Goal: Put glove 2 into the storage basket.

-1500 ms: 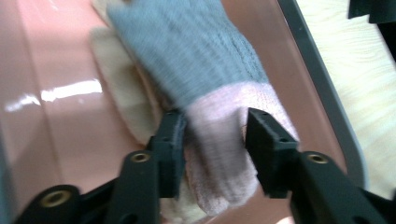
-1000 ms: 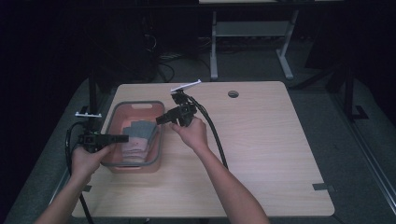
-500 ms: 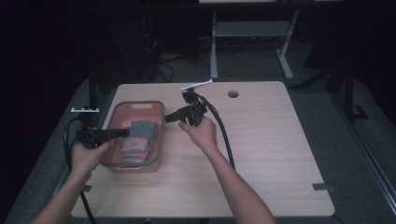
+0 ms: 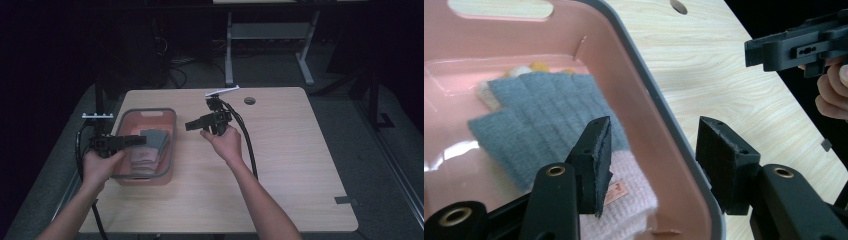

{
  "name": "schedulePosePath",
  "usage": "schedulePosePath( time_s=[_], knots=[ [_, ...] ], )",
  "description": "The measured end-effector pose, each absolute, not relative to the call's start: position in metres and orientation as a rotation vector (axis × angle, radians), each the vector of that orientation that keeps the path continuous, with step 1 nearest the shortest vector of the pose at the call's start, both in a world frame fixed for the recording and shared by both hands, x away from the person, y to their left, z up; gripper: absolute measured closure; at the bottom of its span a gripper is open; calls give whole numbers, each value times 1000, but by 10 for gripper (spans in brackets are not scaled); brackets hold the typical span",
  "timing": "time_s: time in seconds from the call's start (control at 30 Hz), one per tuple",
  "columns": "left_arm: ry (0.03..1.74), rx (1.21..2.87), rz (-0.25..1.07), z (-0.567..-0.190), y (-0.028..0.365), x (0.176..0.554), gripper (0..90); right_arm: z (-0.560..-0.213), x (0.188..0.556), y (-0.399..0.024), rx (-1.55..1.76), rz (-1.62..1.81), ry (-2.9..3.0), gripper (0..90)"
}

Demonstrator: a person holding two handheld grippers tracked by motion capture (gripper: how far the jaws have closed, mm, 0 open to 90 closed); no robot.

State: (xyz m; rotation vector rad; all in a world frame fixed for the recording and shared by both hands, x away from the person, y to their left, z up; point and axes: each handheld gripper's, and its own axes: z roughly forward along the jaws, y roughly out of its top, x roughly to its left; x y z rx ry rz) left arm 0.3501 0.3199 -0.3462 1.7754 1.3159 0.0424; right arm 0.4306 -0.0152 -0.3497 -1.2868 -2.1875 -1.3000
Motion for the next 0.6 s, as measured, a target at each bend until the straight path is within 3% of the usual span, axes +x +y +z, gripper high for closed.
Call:
schedulePosePath(
  time_s=[0.6],
  knots=[
    [1246,1805,4,-345,290,352,467,-353,425,-52,-1348,-1331,-2158,616]
  ],
)
